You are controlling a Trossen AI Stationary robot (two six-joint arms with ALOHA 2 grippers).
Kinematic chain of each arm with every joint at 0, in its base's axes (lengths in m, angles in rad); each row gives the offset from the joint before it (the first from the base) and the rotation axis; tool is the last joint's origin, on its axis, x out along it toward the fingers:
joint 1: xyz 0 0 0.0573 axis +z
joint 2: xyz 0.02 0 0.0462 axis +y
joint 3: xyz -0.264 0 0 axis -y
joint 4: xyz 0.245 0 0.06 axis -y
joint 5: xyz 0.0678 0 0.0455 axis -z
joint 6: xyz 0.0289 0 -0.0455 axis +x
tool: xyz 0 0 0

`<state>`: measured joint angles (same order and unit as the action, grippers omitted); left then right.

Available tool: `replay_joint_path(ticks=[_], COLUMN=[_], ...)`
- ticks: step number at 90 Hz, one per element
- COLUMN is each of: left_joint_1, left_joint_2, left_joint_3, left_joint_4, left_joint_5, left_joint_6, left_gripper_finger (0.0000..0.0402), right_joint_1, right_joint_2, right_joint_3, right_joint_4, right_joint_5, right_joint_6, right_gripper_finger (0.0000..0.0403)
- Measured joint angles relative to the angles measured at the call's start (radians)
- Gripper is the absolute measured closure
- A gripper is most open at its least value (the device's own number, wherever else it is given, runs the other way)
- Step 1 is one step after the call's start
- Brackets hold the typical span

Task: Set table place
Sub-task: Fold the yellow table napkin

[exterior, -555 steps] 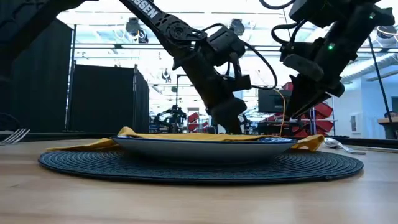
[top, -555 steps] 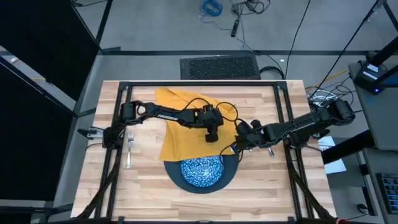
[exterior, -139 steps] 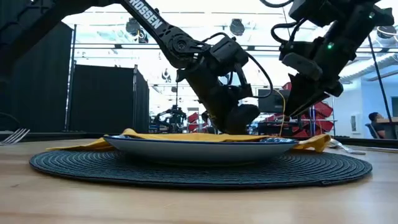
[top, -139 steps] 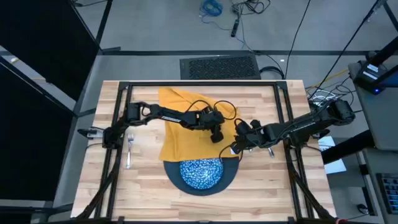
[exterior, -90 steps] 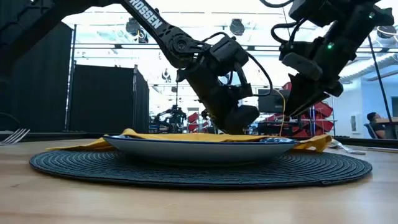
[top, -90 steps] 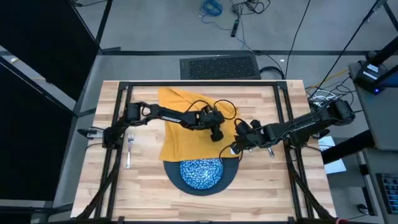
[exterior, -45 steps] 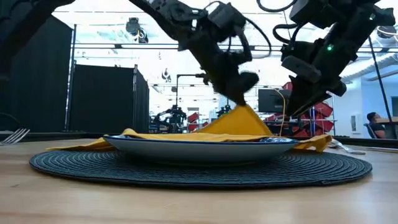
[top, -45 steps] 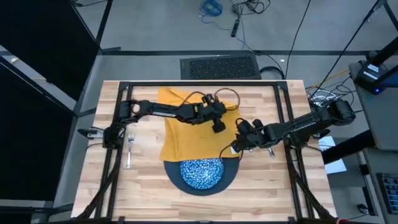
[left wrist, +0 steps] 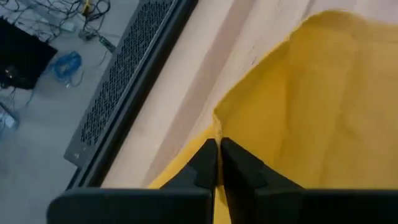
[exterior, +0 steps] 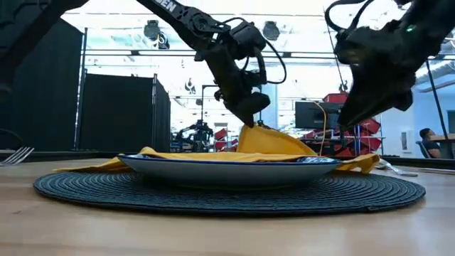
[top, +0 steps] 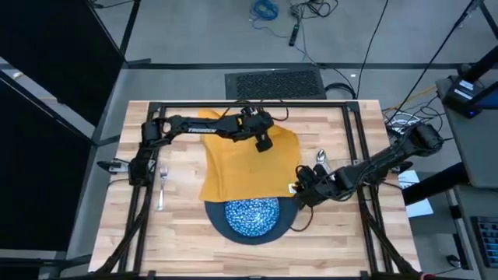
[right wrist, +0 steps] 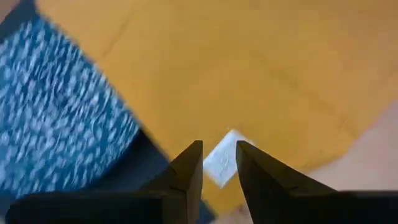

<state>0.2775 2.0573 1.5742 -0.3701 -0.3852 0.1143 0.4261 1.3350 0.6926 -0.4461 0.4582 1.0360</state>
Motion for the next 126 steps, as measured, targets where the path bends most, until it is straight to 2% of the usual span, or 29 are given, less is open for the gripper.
replay_joint_path(ticks=[24, 35, 46, 63, 75, 86, 95, 119, 126], left_joint_1=[0.018, 0.030, 0.046, 0.051, 0.050, 0.051, 0.052, 0.054, 0.055], left_joint_2=[-0.040, -0.041, -0.041, -0.041, -0.041, -0.041, -0.041, -0.041, -0.041], left_joint_3=[0.000, 0.000, 0.000, 0.000, 0.000, 0.000, 0.000, -0.001, -0.001], left_joint_4=[-0.033, -0.047, -0.069, -0.067, -0.068, -0.067, -0.067, -0.092, -0.093], left_joint_5=[0.007, 0.010, 0.010, 0.010, 0.014, 0.014, 0.015, 0.015, 0.015], left_joint_6=[0.027, 0.045, 0.050, 0.050, 0.050, 0.050, 0.051, 0.057, 0.058], left_gripper_finger=[0.0401, 0.0401, 0.0401, 0.0401, 0.0401, 0.0401, 0.0401, 0.0401, 0.0401], right_joint_1=[0.050, 0.050, 0.049, 0.045, 0.045, 0.042, 0.043, 0.046, 0.048], right_joint_2=[0.036, 0.077, 0.111, 0.126, 0.126, 0.126, 0.125, 0.150, 0.175], right_joint_3=[0.000, 0.000, 0.000, 0.000, 0.003, 0.044, 0.082, 0.085, 0.085], right_joint_4=[-0.013, -0.003, 0.023, 0.033, 0.082, 0.109, 0.098, 0.005, 0.019], right_joint_5=[-0.125, -0.151, -0.150, -0.147, -0.159, -0.226, -0.200, 0.009, 0.024], right_joint_6=[-0.194, -0.206, -0.169, -0.159, -0.214, -0.290, -0.334, -0.449, -0.504], right_gripper_finger=[0.0316, 0.0304, 0.0264, 0.0177, 0.0124, 0.0099, 0.0095, 0.0104, 0.0105])
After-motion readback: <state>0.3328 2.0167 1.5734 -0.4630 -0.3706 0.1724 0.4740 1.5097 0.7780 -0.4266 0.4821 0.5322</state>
